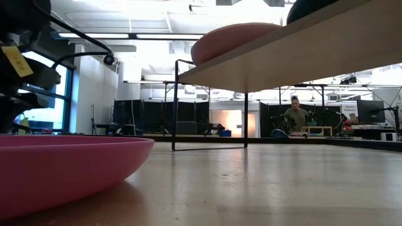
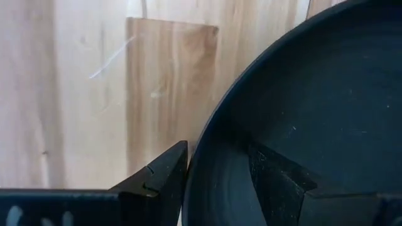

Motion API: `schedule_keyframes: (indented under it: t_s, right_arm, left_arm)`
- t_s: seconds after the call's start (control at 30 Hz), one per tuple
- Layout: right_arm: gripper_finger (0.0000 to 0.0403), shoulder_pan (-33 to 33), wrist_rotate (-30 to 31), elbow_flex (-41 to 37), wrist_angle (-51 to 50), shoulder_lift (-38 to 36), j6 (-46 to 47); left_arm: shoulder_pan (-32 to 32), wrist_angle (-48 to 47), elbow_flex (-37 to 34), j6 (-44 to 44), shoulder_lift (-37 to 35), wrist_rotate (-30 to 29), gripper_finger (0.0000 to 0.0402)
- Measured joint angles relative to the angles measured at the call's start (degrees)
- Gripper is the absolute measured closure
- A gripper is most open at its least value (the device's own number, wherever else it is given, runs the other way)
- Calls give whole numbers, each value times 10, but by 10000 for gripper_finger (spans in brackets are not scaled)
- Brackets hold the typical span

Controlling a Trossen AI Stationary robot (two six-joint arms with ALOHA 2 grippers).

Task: Place and stack plates onto a shelf
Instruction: Stack the black plate on the green plate

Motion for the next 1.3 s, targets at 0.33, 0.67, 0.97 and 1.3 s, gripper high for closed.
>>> schedule_keyframes:
  t_s: [0.33, 0.67, 0.97, 1.3]
  right_arm:
    - [403, 0, -4, 0, -4, -1, -5]
    - [402, 0, -14, 0, -4, -1, -20]
    - [325, 0, -58, 0, 85, 4, -17]
    - [154, 0, -73, 0, 292, 84, -26]
  left_arm:
    - [9, -22, 40, -63, 36, 20, 380]
    - [97, -318, 212, -169, -56, -140, 399]
    - [144, -390, 415, -266, -83, -198, 400]
    - [167, -232, 588, -223, 22, -248, 401]
